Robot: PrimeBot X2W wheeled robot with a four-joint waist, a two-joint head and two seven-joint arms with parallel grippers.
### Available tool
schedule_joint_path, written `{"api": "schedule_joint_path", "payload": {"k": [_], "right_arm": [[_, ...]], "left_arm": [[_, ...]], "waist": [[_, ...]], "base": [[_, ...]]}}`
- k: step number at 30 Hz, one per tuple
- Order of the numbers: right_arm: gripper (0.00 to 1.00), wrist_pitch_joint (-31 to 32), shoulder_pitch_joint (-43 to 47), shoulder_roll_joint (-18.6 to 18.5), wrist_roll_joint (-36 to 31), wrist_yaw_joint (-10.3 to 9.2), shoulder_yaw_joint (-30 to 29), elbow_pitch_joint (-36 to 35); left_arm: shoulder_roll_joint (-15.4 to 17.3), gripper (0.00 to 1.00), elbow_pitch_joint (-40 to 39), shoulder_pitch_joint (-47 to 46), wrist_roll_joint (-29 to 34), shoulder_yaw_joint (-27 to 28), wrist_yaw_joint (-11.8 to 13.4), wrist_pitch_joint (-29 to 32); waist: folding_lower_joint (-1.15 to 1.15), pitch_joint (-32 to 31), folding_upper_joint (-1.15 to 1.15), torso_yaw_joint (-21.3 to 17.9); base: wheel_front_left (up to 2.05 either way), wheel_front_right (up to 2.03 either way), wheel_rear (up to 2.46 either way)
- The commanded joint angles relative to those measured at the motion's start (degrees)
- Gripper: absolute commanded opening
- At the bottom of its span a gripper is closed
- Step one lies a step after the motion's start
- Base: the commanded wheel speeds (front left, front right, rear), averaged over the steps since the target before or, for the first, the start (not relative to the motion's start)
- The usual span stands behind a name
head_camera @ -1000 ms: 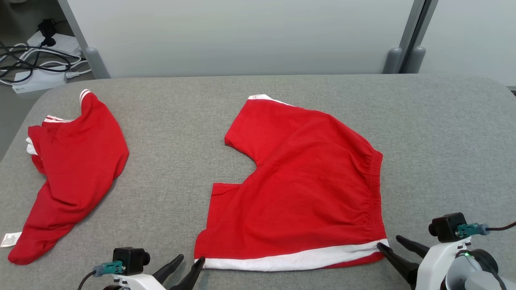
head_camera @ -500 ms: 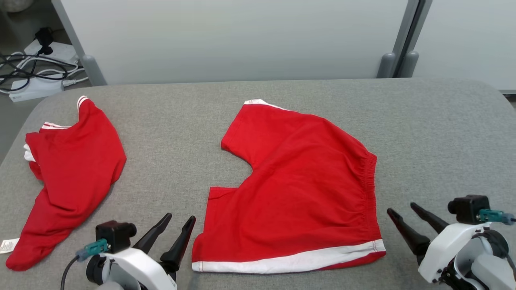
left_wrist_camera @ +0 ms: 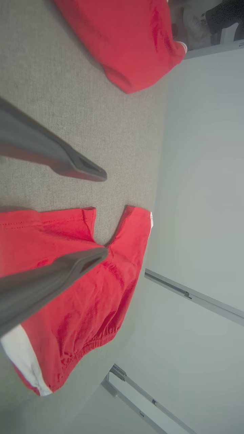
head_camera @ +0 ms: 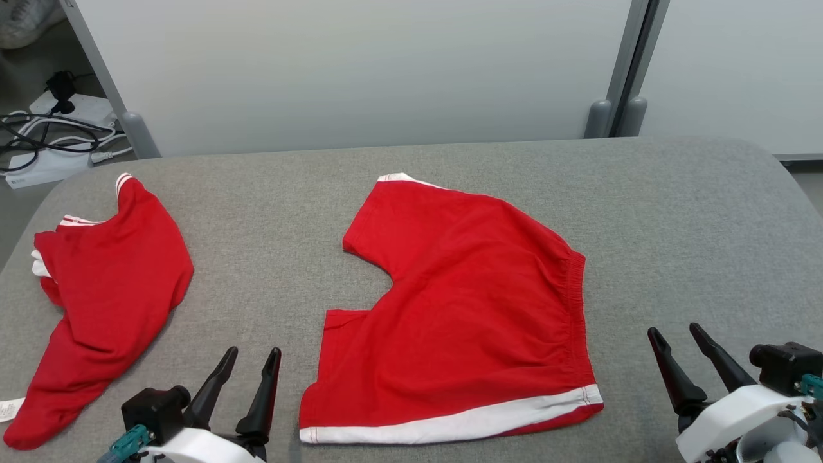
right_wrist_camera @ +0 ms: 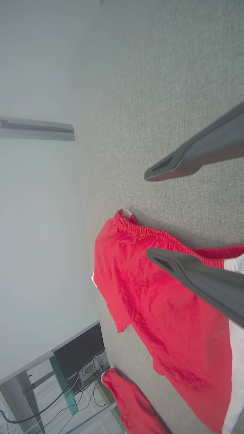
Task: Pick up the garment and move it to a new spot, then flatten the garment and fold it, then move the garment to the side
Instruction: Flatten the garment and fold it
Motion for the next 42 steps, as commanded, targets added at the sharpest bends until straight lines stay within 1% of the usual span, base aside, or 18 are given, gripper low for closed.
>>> {"api": "schedule_joint_path", "payload": {"k": [1, 7, 8, 15, 16, 21, 26, 31, 33, 38, 42], "right_arm": [[1.00, -0.79, 0.54, -0.70, -1.55, -0.01, -1.00, -2.20], [1.00, -0.79, 4.56, 1.86, -6.48, -0.01, -6.78, -5.69], [1.00, -0.79, 4.56, 1.86, -6.48, -0.01, -6.78, -5.69], [1.00, -0.79, 7.66, 4.35, -11.61, -0.01, -10.61, -8.76], [1.00, -0.79, 8.31, 5.17, -12.53, -0.01, -11.61, -9.46], [1.00, -0.80, 9.13, 6.73, -14.25, -0.01, -12.58, -10.47], [1.00, -0.80, 9.32, 7.35, -15.06, -0.01, -12.36, -10.47], [1.00, -0.80, 9.18, 7.19, -15.01, -0.01, -11.57, -9.92], [1.00, -0.80, 9.10, 6.81, -14.47, -0.01, -10.12, -9.21], [1.00, -0.65, 7.65, 5.07, -11.53, -0.01, -3.64, -6.48], [1.00, 1.07, 5.28, 3.76, -8.14, -0.01, 1.42, -3.63]], "left_arm": [[0.35, 1.00, -1.92, -0.96, 1.33, 3.60, -0.41, -0.74], [-3.18, 1.00, -4.93, 2.53, 8.17, 10.72, -0.97, -0.74], [-3.18, 1.00, -4.93, 2.53, 8.17, 10.72, -0.97, -0.74], [-6.68, 1.00, -6.82, 5.04, 14.18, 16.20, -1.83, -0.74], [-7.36, 1.00, -6.79, 5.51, 15.23, 17.03, -2.06, -0.74], [-8.53, 1.00, -6.36, 5.90, 17.28, 18.08, -2.38, -0.74], [-9.31, 1.00, -5.84, 5.96, 18.27, 18.11, -2.49, -0.74], [-9.39, 1.00, -5.29, 5.97, 17.70, 16.89, -2.51, -0.74], [-9.25, 1.00, -4.90, 5.98, 17.22, 16.06, -2.51, -0.74], [-8.87, 1.00, -3.58, 5.77, 15.80, 14.20, -2.52, -0.74], [-8.51, 1.00, -2.84, 5.34, 14.92, 12.47, -2.52, -0.74]], "waist": [[0.00, -0.25, 0.00, -0.03], [0.00, -1.03, 0.00, -0.03], [0.00, -1.03, 0.00, -0.03], [0.00, -1.56, 0.00, 0.17], [0.00, -1.69, 0.00, 0.23], [0.00, -1.55, 0.00, 0.31], [0.00, -1.35, 0.00, 0.34], [0.00, -1.24, 0.00, 0.30], [0.00, -1.12, 0.00, 0.34], [0.00, -0.58, 0.00, 0.40], [0.00, 0.15, 0.00, 0.73]], "base": [[0.00, 0.00, 0.00], [0.00, 0.00, 0.00], [0.00, 0.00, 0.00], [0.00, 0.00, 0.00], [0.00, 0.00, 0.00], [0.00, 0.00, 0.00], [0.00, 0.00, 0.00], [0.00, 0.00, 0.00], [0.00, 0.00, 0.00], [0.00, 0.00, 0.00], [0.00, 0.00, 0.00]]}}
